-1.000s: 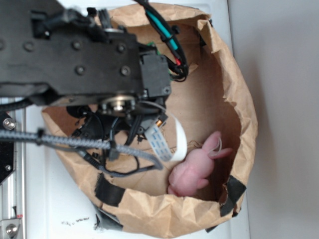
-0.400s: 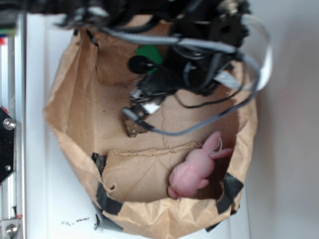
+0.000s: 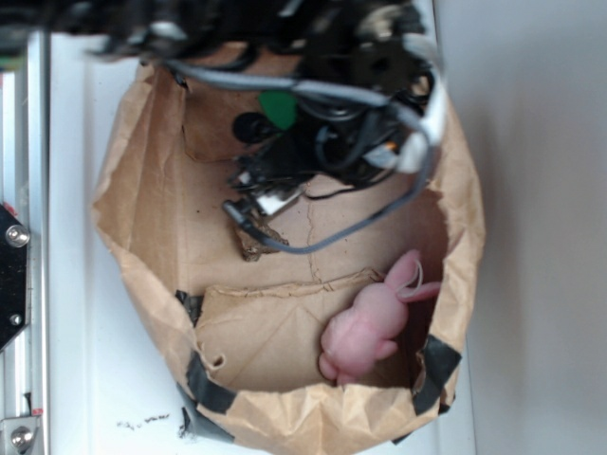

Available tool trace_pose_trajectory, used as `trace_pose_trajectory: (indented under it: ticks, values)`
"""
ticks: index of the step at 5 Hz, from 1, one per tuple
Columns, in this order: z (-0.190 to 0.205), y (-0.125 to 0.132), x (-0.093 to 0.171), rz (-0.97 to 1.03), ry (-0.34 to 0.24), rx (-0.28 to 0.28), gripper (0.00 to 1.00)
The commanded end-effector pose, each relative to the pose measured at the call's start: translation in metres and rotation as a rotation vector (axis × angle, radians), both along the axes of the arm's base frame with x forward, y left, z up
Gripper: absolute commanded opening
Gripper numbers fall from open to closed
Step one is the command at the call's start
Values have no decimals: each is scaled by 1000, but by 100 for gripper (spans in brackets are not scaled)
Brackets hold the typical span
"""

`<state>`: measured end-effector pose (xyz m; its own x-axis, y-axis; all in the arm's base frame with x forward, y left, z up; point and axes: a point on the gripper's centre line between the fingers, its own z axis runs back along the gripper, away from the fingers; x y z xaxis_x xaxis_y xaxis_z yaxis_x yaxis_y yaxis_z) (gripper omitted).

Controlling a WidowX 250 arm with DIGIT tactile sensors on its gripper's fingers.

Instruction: Grab the green block.

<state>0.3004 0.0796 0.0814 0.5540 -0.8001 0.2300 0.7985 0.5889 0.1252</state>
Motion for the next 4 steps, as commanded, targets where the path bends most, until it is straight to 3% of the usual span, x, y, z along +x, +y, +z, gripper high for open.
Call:
trace_pose_trajectory:
  ticks: [1, 4]
  values:
    - [7, -7, 9, -9, -113, 83, 100]
    - [-3, -8, 13, -10, -113, 93, 100]
